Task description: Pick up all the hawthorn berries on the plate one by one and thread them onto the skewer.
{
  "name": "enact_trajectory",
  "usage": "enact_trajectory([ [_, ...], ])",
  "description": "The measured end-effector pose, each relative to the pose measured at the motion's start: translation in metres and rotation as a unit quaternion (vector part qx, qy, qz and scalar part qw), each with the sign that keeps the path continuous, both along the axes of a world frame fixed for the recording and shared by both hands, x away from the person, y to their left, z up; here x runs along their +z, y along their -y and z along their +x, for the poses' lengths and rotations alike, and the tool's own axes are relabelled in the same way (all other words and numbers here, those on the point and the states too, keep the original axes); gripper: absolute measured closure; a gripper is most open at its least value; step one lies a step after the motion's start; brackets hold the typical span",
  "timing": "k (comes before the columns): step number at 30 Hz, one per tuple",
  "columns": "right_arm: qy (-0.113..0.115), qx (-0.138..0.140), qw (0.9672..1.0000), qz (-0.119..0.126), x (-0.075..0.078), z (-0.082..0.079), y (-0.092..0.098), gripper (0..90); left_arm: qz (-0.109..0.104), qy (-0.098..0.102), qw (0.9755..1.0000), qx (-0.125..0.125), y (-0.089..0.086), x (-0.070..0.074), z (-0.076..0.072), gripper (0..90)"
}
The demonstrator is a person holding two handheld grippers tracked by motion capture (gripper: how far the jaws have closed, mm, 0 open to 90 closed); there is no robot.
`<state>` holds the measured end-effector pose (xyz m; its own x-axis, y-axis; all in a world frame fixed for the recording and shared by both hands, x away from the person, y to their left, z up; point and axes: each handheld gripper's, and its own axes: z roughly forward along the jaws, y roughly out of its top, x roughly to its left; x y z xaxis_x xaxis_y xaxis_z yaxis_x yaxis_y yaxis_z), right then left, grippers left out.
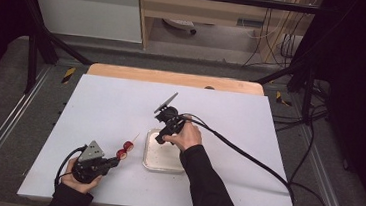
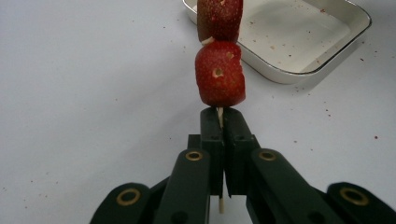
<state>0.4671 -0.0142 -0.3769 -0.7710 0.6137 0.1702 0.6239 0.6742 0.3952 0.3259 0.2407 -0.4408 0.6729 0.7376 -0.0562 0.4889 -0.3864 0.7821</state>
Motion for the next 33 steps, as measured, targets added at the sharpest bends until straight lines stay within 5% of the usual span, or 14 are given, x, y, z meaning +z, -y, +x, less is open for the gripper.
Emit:
enact_trajectory([
  [12,0.007,-0.021,0.9976,0.065,-0.009,-0.023,0.036,62.8,0.008,0.003,0.9999,-0.006,0.009,-0.001,-0.001,87.6],
  [19,0.021,-0.043,0.9925,0.113,-0.013,-0.038,0.058,62.8,0.01,0.005,0.9998,-0.014,0.019,-0.002,-0.003,87.6],
  [26,0.043,-0.077,0.9796,0.18,-0.016,-0.05,0.081,62.8,0.002,0.005,0.9998,-0.017,0.033,-0.003,-0.007,87.6],
  [33,0.064,-0.115,0.9593,0.25,-0.014,-0.059,0.1,62.8,-0.012,0.008,0.9999,-0.006,0.045,-0.003,-0.01,87.6],
])
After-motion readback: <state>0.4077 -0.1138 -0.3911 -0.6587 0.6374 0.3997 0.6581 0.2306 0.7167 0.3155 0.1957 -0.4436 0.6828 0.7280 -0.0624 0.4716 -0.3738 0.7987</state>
